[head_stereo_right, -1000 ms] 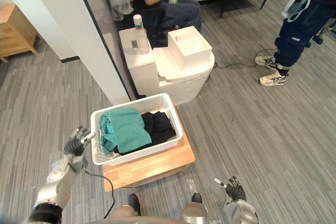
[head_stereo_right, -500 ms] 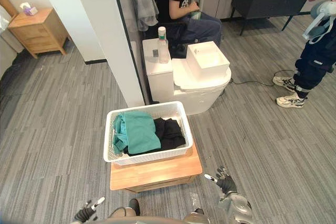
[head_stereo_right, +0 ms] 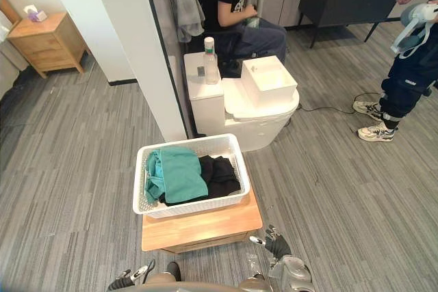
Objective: Tidy the bed and pick cloth on bed and put in laundry
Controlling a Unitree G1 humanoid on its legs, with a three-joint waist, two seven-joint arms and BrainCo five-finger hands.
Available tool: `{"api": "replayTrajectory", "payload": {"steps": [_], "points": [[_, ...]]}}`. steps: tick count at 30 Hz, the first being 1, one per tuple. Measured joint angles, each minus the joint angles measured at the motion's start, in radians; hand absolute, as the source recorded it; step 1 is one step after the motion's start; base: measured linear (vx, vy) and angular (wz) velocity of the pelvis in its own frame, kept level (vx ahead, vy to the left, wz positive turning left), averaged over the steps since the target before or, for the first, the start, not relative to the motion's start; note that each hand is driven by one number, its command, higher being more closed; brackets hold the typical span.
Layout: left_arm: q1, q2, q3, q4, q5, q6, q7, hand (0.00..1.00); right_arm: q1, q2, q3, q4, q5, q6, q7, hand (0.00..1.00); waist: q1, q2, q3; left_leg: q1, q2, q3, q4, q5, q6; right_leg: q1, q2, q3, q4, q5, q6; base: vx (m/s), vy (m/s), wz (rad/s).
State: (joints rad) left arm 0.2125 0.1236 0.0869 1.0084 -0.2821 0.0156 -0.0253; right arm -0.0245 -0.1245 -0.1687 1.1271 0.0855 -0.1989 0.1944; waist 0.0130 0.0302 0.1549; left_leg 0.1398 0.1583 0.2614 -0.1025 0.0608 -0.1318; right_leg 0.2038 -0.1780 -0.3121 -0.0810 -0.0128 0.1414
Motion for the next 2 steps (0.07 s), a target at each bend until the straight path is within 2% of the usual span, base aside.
{"api": "replayTrajectory", "payload": {"steps": [2], "points": [[0.001,0.0,0.0,0.005,0.0,0.003,0.002,0.0,0.005,0.0,0.02,0.0,-0.001,-0.002,0.0,0.0,0.0,0.0,0.0,0.0,0.0,0.001,0.0,0.0,0.0,0.0,0.0,0.0,0.0,0.0,0.0,0.0,0.0,0.0]]}}
